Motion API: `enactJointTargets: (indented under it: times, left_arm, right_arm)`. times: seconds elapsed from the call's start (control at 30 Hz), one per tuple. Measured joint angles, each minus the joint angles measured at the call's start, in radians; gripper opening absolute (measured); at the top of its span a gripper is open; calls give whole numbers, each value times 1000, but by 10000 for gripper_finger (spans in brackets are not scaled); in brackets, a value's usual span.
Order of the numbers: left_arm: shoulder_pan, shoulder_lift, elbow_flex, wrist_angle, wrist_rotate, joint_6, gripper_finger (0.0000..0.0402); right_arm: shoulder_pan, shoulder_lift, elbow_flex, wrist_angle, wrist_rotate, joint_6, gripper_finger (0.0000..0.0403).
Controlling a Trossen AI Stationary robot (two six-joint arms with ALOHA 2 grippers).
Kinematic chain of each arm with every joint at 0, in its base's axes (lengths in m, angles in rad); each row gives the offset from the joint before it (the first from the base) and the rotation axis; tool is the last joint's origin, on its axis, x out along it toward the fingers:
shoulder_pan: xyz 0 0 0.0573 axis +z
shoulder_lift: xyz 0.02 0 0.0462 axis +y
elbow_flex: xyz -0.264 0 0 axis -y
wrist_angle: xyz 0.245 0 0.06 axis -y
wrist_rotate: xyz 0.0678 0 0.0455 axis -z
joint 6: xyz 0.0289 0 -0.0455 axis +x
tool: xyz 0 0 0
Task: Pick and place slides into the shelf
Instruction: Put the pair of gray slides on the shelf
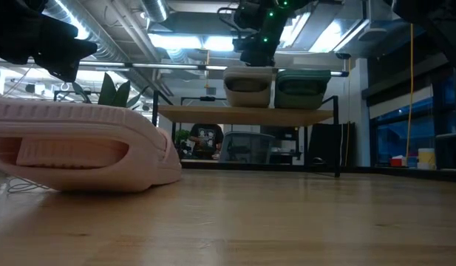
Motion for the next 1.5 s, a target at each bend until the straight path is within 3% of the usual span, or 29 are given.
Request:
enactJointTargets:
  times: [0.43,0.83,1.27,1.5]
  left_arm:
    - [0,0,0,0,0,0,157]
    - [0,0,0,0,0,0,157]
    - [0,0,0,0,0,0,157]
    - [0,0,0,0,0,0,157]
  right_arm:
    - [0,26,1,5,-2,-25,13]
    - [-2,28,1,4,-4,-22,48]
    - [1,28,1,6,-4,-19,148]
    - [2,28,1,7,-25,-19,180]
